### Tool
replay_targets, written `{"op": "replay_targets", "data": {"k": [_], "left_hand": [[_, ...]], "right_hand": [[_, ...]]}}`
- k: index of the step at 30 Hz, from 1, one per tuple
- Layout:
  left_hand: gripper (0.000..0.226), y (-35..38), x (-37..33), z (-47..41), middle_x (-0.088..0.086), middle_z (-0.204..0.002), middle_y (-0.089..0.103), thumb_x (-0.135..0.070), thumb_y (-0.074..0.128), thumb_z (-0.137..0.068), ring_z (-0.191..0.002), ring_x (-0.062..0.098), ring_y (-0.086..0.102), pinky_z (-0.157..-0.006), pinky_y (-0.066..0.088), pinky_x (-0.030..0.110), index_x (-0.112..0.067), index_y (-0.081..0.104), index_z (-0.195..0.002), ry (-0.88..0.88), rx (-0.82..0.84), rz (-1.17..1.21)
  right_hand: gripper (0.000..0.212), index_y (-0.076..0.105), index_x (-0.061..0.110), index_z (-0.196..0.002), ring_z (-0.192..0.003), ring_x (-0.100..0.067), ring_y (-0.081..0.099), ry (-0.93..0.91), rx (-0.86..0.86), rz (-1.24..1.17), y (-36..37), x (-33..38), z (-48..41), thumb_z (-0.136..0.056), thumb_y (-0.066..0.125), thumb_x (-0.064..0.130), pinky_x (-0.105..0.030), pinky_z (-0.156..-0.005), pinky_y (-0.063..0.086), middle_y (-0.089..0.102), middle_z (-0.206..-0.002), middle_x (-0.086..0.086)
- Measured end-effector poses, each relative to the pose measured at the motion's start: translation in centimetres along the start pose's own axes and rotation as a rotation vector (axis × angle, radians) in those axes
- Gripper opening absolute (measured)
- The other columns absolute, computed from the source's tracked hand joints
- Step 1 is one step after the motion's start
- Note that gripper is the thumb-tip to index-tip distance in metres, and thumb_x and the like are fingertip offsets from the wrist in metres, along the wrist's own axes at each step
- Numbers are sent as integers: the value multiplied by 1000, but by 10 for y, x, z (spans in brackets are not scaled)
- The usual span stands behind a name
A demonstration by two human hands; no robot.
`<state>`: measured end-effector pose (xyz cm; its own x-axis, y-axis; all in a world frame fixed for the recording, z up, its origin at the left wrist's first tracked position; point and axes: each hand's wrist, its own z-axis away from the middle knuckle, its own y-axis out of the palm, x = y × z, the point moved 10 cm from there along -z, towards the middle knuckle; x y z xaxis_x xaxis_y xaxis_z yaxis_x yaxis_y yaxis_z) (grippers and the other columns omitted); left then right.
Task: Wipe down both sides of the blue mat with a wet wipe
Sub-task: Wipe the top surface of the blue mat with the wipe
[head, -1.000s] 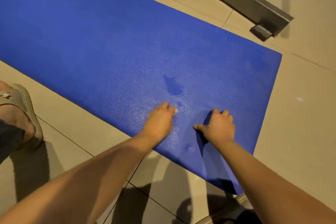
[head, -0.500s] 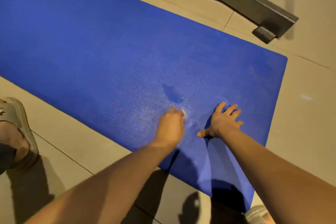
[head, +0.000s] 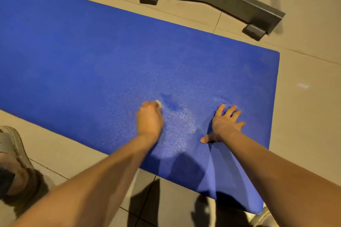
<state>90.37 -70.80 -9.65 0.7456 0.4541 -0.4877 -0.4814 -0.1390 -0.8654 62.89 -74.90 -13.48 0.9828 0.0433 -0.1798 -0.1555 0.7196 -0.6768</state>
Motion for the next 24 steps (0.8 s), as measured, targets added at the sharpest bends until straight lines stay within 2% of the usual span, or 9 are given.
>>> {"op": "replay_targets", "data": {"k": [5,8,9,11,14,16,19,24], "left_hand": [[13,56,-72,54,14,-93,59,-14,56,-97,-83,39,60,-68,49,45,-8,67,-95,370,282,-5],[9,37,-61,32,12,-95,57,-17,59,-97,-83,35,60,-67,48,40,-10,64,-101,580,284,-128],[12,25,-47,14,12,-97,59,-18,58,-98,-84,35,61,-69,48,39,-10,64,-104,563,247,-155],[15,-5,-8,-32,16,-100,62,-18,56,-98,-86,39,62,-72,49,42,-8,66,-104,397,137,-179],[14,-32,34,-75,16,-90,68,-18,57,-97,-82,39,62,-70,49,42,-9,65,-88,76,19,-102],[15,-28,28,-71,13,-86,69,-14,58,-94,-77,35,62,-68,47,38,-10,64,-81,-11,1,-19],[17,5,-9,-39,13,-84,69,-12,57,-91,-76,34,63,-66,46,36,-11,66,-77,56,73,45],[17,59,-84,30,14,-95,63,-15,52,-99,-86,36,60,-73,49,43,-9,67,-93,390,316,4]], "right_hand": [[166,-26,4,-153,-147,-55,-12,8,21,-4,1,1,-2,-51,85,74,-70,-114,22,-21,-157,-36],[168,-26,3,-153,-146,-57,-12,15,34,-20,0,3,-4,-49,87,71,-72,-113,21,-21,-157,-37],[168,-25,3,-153,-146,-57,-12,16,38,-24,0,3,-4,-49,88,71,-72,-112,21,-21,-157,-37],[167,-25,2,-152,-146,-58,-12,15,41,-28,0,3,-5,-50,88,70,-73,-112,21,-21,-156,-37],[168,-25,2,-152,-146,-58,-12,15,37,-30,0,3,-6,-49,89,69,-73,-111,22,-21,-156,-38],[169,-25,1,-152,-146,-58,-12,17,33,-34,1,3,-7,-47,89,69,-74,-111,22,-21,-156,-38],[170,-25,1,-152,-146,-58,-11,22,26,-34,1,3,-8,-46,90,69,-74,-110,23,-20,-156,-38],[171,-25,1,-152,-146,-58,-12,27,27,-44,2,4,-9,-45,91,68,-74,-111,22,-21,-156,-38]]}}
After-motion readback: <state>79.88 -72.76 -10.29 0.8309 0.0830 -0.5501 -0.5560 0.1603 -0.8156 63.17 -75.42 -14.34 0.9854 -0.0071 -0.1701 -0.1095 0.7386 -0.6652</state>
